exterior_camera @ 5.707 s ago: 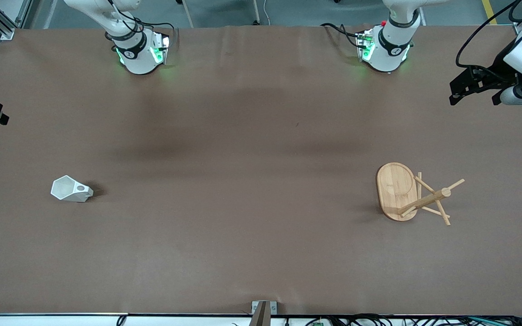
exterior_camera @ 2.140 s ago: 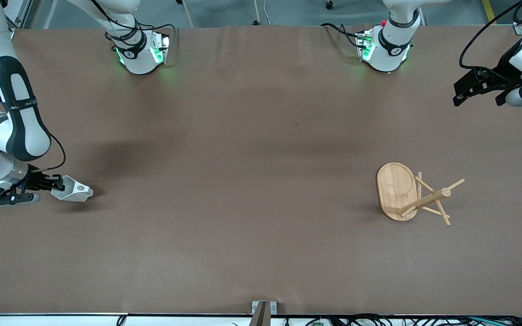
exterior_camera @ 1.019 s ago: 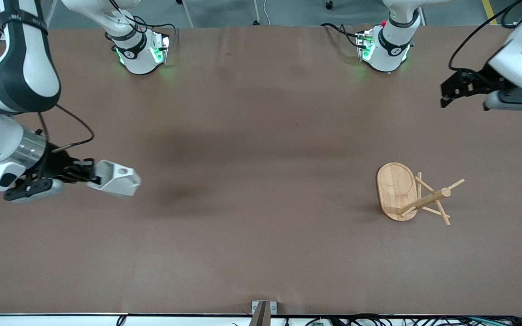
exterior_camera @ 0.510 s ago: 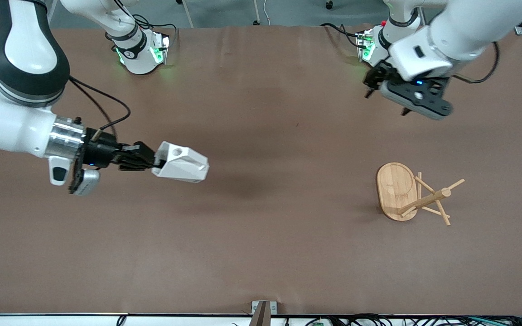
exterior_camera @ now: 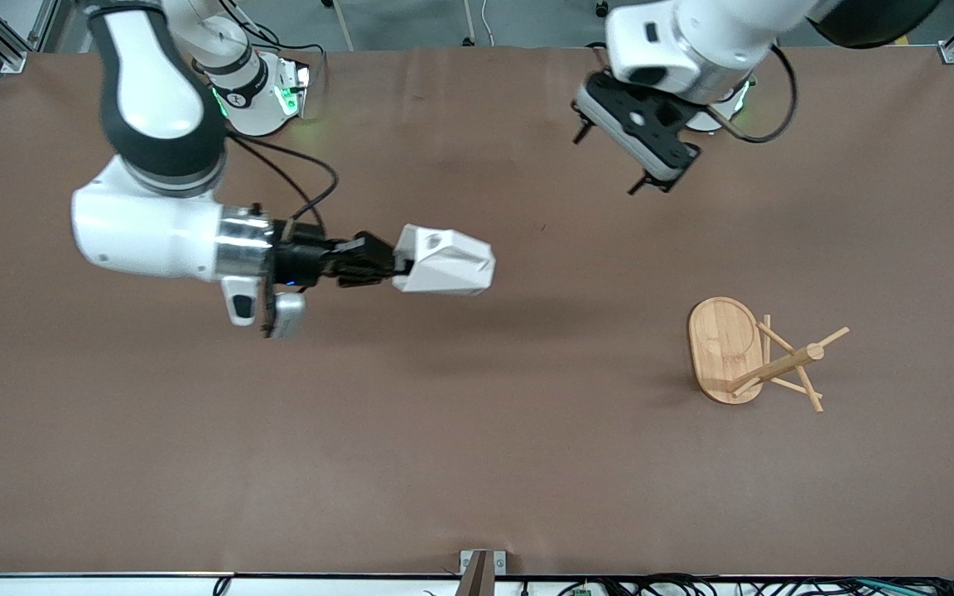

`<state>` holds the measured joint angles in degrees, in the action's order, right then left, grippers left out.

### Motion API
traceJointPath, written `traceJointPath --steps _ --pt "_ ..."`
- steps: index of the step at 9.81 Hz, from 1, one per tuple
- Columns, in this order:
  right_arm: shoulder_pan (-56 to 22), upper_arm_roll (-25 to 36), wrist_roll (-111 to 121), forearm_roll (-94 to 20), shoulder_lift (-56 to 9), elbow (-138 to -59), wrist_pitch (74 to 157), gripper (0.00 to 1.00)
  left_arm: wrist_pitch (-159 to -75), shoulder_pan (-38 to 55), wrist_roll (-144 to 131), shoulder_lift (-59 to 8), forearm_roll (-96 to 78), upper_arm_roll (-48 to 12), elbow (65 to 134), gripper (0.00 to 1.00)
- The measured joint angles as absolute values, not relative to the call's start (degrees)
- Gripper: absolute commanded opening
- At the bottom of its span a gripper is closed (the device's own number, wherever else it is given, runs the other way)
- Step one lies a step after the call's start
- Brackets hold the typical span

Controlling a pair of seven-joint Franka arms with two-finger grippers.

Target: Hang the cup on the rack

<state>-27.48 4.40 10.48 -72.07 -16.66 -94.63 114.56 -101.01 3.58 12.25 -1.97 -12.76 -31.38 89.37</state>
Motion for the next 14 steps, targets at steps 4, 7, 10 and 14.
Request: traceJointPath --steps 4,7,10,14 --pt "-32.07 4.41 8.43 -72.15 -16.82 -94.48 114.14 0.02 -106.44 4.62 21.91 -5.07 -12.76 -32.84 89.33 1.0" --pt "-33.77 4.42 8.31 -72.15 -17.17 -94.48 113.86 0.02 -108.72 6.7 23.65 -6.03 -12.73 -32.92 89.32 1.0" --pt "-33.87 4.88 8.32 -72.15 -17.28 -94.47 111.24 0.02 -109.24 6.73 29.37 -7.51 -12.73 -32.91 89.33 0.99" --pt "-33.83 5.15 8.89 -72.15 -17.28 -94.01 109.11 0.02 -109.27 6.41 35.78 -8.75 -12.94 -32.9 89.72 0.99"
